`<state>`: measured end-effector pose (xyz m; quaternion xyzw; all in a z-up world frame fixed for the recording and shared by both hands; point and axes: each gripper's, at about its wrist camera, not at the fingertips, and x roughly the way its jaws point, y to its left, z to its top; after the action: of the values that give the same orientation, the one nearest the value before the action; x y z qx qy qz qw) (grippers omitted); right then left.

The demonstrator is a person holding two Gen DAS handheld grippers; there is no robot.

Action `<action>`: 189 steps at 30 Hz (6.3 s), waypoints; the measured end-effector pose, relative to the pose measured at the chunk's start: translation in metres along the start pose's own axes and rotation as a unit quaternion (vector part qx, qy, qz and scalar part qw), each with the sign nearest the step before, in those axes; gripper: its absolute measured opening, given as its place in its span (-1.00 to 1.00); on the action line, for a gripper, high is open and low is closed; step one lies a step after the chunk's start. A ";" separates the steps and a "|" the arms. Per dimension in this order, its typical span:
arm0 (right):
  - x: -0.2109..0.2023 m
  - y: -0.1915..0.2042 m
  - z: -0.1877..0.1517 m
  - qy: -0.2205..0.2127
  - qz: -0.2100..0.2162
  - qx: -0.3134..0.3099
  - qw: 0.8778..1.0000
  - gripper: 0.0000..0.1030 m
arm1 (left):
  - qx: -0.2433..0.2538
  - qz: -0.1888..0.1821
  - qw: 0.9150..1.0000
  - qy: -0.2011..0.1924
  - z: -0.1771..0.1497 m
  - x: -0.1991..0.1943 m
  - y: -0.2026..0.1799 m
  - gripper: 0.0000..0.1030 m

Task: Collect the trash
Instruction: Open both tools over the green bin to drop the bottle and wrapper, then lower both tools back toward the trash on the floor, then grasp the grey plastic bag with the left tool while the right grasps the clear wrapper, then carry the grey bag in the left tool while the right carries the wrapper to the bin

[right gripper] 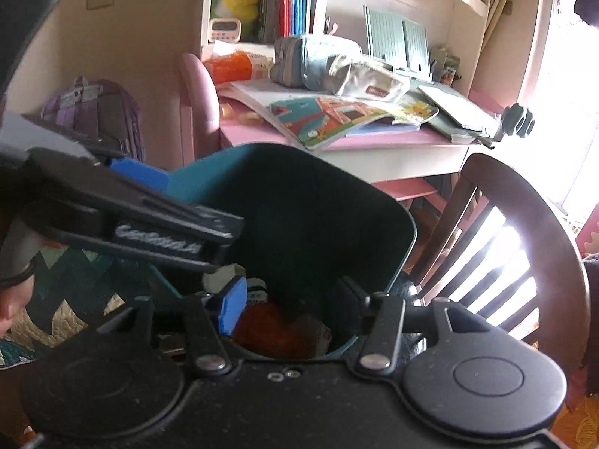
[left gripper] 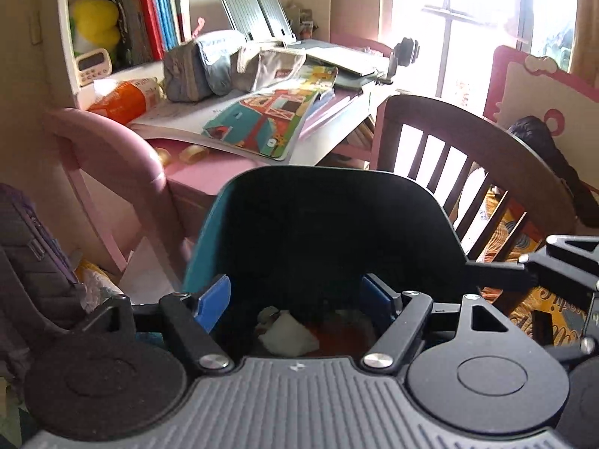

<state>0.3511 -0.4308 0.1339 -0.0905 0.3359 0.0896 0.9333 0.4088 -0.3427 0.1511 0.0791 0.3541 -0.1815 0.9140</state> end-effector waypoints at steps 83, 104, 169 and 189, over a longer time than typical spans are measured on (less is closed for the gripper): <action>0.427 0.536 -0.382 0.272 0.276 -0.390 0.835 0.12 | -0.060 -0.117 0.931 0.341 -0.709 0.168 0.301 0.96; 0.485 0.549 -0.432 0.299 0.246 -0.402 0.830 -0.32 | -0.055 -0.098 0.913 0.393 -0.764 0.225 0.276 -0.07; -0.070 0.186 -0.048 -0.049 0.101 -0.088 0.990 -1.00 | -0.099 0.011 0.993 -0.066 -0.185 -0.166 0.140 -0.18; -0.046 0.008 0.007 -0.067 -0.031 0.017 0.997 -0.99 | -0.044 -0.046 0.990 -0.122 -0.003 -0.080 0.005 -0.18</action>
<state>0.3187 -0.4262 0.1677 -0.0792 0.2715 0.0604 0.9573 0.3545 -0.3149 0.2035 -0.0003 0.2506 -0.2157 0.9437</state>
